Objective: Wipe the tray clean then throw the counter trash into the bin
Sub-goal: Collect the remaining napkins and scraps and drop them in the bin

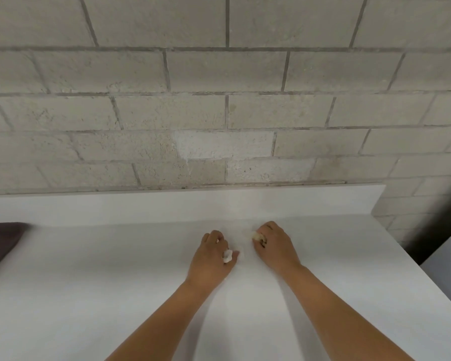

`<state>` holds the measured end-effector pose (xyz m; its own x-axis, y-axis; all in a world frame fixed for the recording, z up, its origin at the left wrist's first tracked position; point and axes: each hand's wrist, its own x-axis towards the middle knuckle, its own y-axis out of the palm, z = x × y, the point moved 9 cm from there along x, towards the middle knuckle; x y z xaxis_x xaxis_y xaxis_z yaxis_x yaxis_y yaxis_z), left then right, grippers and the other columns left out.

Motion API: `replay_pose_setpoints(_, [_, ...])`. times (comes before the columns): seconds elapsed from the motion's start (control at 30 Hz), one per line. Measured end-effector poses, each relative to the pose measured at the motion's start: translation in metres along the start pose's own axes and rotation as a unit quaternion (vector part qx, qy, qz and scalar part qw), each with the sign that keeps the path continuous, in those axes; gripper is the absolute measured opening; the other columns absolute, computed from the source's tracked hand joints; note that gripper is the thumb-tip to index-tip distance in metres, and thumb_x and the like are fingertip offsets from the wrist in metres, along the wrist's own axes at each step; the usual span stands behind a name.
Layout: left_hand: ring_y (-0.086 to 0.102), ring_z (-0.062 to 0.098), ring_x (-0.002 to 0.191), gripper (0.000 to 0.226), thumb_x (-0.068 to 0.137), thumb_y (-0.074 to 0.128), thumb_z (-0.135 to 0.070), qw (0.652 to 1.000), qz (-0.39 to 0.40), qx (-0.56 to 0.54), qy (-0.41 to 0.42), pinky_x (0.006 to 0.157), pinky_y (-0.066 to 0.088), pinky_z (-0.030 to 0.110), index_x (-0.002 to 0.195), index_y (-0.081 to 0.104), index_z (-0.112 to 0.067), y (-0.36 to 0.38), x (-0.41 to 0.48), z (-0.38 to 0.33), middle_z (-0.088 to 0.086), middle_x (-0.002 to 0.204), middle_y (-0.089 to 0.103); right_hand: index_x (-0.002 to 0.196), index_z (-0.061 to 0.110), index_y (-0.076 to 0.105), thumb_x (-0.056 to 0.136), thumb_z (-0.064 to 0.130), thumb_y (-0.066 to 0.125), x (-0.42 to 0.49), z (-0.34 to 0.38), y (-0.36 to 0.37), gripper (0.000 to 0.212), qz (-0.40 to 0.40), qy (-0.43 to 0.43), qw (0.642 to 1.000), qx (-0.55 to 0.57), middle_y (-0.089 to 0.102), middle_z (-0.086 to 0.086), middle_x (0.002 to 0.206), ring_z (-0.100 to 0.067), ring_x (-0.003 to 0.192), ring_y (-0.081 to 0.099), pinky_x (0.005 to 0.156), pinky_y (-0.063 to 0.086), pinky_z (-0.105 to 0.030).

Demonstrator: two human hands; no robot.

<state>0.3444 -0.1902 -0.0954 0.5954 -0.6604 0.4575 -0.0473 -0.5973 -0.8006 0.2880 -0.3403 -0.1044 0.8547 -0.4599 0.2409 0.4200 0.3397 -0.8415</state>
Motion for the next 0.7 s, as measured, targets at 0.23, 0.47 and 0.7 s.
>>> replay_pose_setpoints(0.23, [0.062, 0.025, 0.076, 0.015, 0.074, 0.06, 0.002, 0.958, -0.048, -0.169, -0.226, 0.058, 0.054, 0.028, 0.065, 0.056, -0.009, -0.03, -0.027, 0.055, 0.004, 0.09, 0.06, 0.102, 0.017, 0.069, 0.081, 0.01, 0.062, -0.035, 0.017, 0.0, 0.023, 0.043, -0.008, 0.996, 0.083, 0.061, 0.005, 0.092, -0.011, 0.085, 0.055, 0.073, 0.035, -0.013])
replay_pose_setpoints(0.47, [0.051, 0.023, 0.049, 0.019, 0.08, 0.059, 0.001, 0.739, -0.109, -0.488, -0.453, 0.05, 0.044, 0.024, 0.078, 0.05, -0.015, -0.053, -0.073, 0.07, 0.014, 0.063, 0.054, 0.096, 0.01, 0.07, 0.083, -0.002, 0.063, -0.083, 0.004, -0.029, 0.018, -0.025, 0.187, 0.878, 0.441, 0.066, 0.001, 0.075, -0.005, 0.061, 0.059, 0.059, 0.045, -0.011])
replay_pose_setpoints(0.7, [0.045, 0.018, 0.044, 0.009, 0.093, 0.055, -0.006, 0.69, -0.031, -0.557, -0.461, 0.035, 0.033, 0.018, 0.099, 0.06, -0.008, -0.069, -0.11, 0.026, 0.015, 0.078, 0.053, 0.099, 0.009, 0.064, 0.088, 0.002, 0.059, -0.151, 0.014, -0.07, 0.014, -0.034, 0.269, 0.733, 0.624, 0.055, -0.002, 0.066, -0.018, 0.053, 0.052, 0.055, 0.05, -0.027])
